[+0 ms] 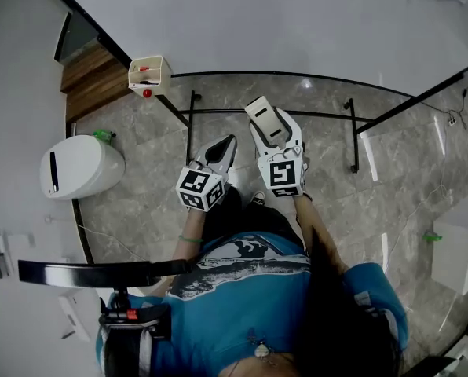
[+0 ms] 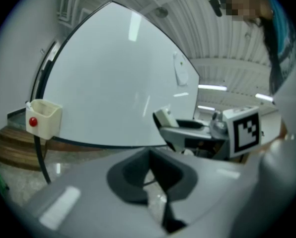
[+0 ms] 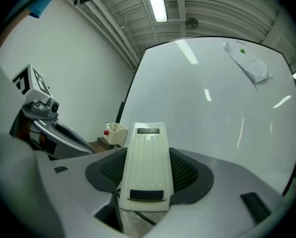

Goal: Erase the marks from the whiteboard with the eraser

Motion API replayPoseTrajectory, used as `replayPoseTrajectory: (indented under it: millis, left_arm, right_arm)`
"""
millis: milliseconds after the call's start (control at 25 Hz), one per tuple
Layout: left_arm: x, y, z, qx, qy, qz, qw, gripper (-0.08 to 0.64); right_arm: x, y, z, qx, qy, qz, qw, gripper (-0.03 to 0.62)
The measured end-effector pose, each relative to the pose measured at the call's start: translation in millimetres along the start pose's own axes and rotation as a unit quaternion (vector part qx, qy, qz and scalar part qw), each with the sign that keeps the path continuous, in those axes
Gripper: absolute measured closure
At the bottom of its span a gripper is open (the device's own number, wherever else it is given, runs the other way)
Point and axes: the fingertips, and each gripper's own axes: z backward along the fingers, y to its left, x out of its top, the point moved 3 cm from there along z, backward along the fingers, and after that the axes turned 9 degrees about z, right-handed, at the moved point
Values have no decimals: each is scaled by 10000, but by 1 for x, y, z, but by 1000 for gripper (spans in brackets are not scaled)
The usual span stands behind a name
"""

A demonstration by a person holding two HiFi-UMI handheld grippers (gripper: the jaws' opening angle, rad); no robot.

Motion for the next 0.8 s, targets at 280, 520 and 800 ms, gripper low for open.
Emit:
replayPoseTrajectory:
  millis: [280, 520, 800]
  left_arm:
    - [-15, -37, 29, -53, 85, -140, 9999, 555]
    - [-17, -52, 63, -220, 26, -357, 9991, 555]
    - [-40, -72, 158, -340, -45, -380, 9987, 556]
  right_arm:
    - [-12, 24, 50, 65, 89, -267, 9996, 330]
    - [-8, 44, 81, -132, 131, -492, 9986, 330]
    - [12, 104, 136, -360, 276, -693, 9966, 330]
